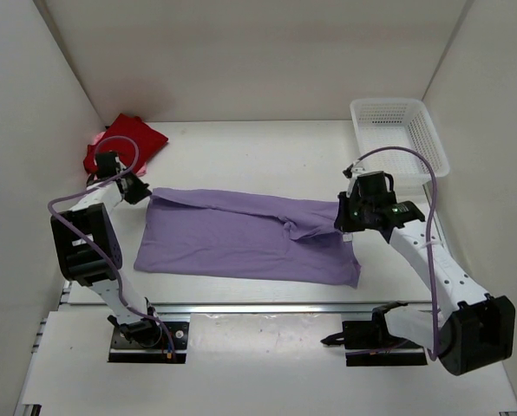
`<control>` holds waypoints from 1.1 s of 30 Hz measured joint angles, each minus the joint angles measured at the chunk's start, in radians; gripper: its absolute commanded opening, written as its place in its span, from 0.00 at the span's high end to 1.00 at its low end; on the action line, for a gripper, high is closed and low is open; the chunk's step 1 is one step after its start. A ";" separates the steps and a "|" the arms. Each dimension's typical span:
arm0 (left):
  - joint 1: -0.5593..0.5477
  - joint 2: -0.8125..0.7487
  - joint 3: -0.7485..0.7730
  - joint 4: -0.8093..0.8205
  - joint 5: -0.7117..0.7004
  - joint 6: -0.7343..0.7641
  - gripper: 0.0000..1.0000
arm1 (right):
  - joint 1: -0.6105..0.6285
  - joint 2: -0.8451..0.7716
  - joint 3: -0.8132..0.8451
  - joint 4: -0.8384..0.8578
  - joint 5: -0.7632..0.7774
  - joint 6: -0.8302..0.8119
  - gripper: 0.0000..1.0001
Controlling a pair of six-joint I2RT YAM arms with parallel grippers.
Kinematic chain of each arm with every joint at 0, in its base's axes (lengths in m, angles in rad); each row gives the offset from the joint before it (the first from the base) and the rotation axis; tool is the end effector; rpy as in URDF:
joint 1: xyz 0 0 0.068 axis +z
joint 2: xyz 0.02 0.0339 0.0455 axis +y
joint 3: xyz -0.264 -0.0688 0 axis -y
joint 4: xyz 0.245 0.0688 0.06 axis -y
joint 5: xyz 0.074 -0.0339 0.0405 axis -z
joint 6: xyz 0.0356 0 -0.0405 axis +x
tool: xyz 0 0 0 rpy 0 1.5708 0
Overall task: Fold and stack the t-shirts
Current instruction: Fold the other side of the tshirt into a rectangle
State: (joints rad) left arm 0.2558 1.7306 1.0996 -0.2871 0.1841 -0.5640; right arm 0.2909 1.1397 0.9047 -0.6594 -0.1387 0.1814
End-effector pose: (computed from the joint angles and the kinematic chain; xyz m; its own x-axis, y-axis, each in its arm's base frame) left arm 0.3513 0.0851 0.1915 -0.5741 -0.6934 -0.4355 -0.5302 0.7201 -0.4476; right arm 0.2192 0.0708 0.2694 -0.8010 -0.0533 -0.5963 -0.2262 0.9492 0.2190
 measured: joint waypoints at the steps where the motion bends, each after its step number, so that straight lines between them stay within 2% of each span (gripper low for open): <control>1: -0.001 0.002 0.000 0.000 -0.004 0.003 1.00 | -0.005 -0.012 0.000 -0.002 0.003 0.000 1.00; 7: -0.006 0.011 0.001 0.002 -0.027 0.019 1.00 | -0.016 -0.072 0.003 -0.007 0.027 -0.003 1.00; 12: -0.011 0.020 0.000 -0.027 -0.051 0.023 0.72 | 0.011 -0.071 0.060 -0.057 0.048 -0.010 1.00; 15: 0.001 0.006 -0.023 -0.018 -0.053 0.000 0.68 | 0.022 -0.097 0.067 -0.062 0.052 -0.010 1.00; 17: 0.016 -0.022 -0.051 -0.019 -0.054 -0.019 0.62 | 0.021 -0.120 0.039 -0.066 0.050 -0.009 1.00; 24: 0.008 -0.180 -0.127 0.039 -0.058 -0.091 0.65 | 0.037 -0.091 -0.130 -0.141 0.103 0.018 1.00; 29: -0.109 -0.296 -0.161 0.091 -0.071 -0.100 0.70 | 0.049 -0.053 -0.128 -0.187 0.150 0.013 0.64; 31: -0.171 -0.337 -0.192 0.116 -0.071 -0.100 0.73 | 0.050 -0.027 -0.110 -0.205 0.171 0.005 0.63; 33: -0.245 -0.377 -0.235 0.130 -0.081 -0.099 0.74 | 0.061 -0.006 -0.081 -0.219 0.197 0.000 0.74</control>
State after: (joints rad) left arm 0.0105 1.3540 0.8650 -0.1566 0.1028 -0.6628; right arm 0.3523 1.1336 0.8238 -0.8783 0.0582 0.1814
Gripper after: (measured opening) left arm 0.273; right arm 0.336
